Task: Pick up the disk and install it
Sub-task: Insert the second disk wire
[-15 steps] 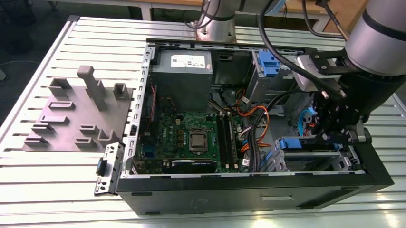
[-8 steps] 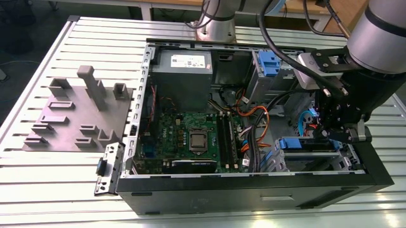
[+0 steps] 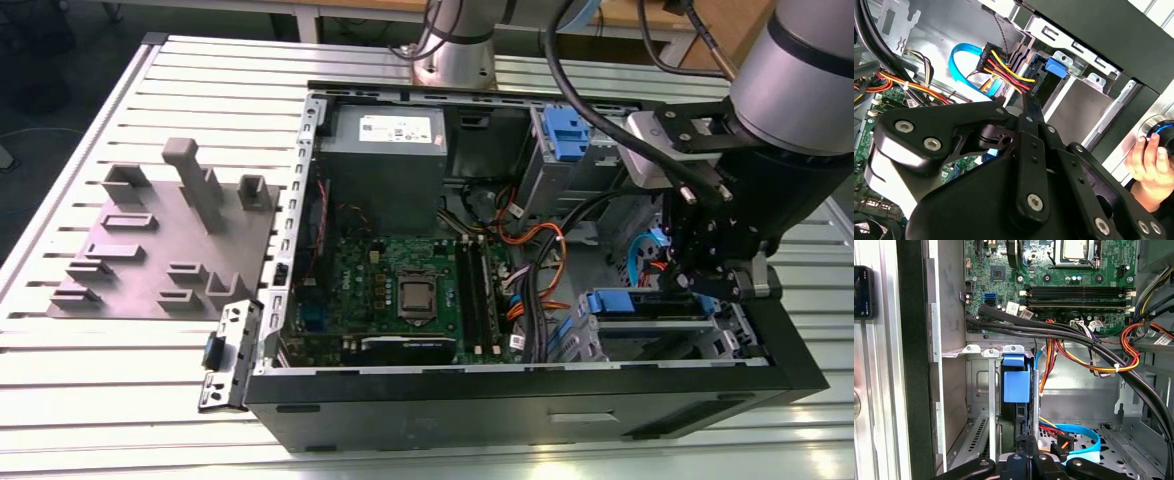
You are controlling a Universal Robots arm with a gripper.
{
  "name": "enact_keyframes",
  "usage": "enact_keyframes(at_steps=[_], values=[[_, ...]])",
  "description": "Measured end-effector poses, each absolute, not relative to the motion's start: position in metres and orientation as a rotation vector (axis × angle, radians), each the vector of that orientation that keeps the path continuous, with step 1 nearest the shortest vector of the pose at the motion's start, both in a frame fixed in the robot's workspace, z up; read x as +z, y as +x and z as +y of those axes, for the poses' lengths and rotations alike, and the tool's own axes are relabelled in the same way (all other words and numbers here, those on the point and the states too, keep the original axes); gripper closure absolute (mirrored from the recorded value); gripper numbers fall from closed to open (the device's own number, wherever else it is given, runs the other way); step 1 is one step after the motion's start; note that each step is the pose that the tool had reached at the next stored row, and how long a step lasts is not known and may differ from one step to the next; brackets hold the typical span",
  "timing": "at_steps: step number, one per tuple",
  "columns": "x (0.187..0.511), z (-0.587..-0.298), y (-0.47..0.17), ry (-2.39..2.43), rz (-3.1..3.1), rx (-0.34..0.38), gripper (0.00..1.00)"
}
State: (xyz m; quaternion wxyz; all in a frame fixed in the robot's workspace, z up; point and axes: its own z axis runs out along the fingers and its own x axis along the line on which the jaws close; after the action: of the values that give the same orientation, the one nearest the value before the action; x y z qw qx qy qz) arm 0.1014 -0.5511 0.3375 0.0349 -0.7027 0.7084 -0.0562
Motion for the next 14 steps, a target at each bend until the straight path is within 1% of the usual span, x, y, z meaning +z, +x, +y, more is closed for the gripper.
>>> enact_keyframes(at_steps=[14], values=[[0.3374, -0.5512, 0.0977, -2.16, 2.177, -0.173, 0.89]])
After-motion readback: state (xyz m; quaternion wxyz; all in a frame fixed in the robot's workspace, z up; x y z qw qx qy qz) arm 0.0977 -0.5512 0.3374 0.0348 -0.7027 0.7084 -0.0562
